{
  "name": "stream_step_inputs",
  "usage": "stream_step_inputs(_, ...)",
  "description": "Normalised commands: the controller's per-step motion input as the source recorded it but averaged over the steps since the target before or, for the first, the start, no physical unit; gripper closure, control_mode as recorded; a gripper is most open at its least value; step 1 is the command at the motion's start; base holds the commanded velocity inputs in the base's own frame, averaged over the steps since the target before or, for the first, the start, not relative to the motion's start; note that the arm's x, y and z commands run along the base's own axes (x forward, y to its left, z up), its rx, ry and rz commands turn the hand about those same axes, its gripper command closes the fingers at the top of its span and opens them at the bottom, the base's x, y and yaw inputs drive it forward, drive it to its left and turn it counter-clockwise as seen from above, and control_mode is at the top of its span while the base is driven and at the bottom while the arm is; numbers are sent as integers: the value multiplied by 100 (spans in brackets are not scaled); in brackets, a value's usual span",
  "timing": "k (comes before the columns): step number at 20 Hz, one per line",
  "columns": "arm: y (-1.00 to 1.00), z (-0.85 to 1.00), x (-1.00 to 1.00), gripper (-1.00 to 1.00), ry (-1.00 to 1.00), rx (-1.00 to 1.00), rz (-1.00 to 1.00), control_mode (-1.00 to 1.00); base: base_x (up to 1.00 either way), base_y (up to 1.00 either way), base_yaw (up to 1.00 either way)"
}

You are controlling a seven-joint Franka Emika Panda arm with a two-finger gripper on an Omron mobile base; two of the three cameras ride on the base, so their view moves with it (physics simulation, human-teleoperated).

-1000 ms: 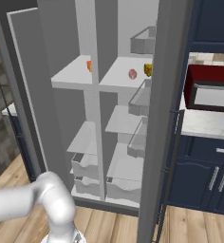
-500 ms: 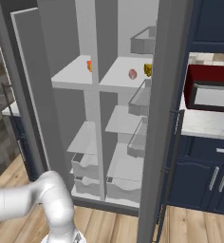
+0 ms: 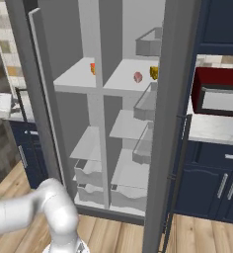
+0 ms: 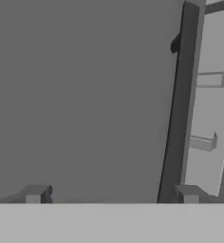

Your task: Pick up the frozen steak from the freezer, place it on any shelf in the fridge, and close the fridge and freezer doors when done.

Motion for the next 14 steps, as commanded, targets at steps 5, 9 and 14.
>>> stream_step_inputs(5,-100,12,24,-100,0,7,0,-100,0,0,0)
stream_step_inputs(9,-100,11,47,-100,0,5,0,-100,0,0,0)
stream_step_inputs(14,-100,8,56,-100,0,3,0,-100,0,0,0)
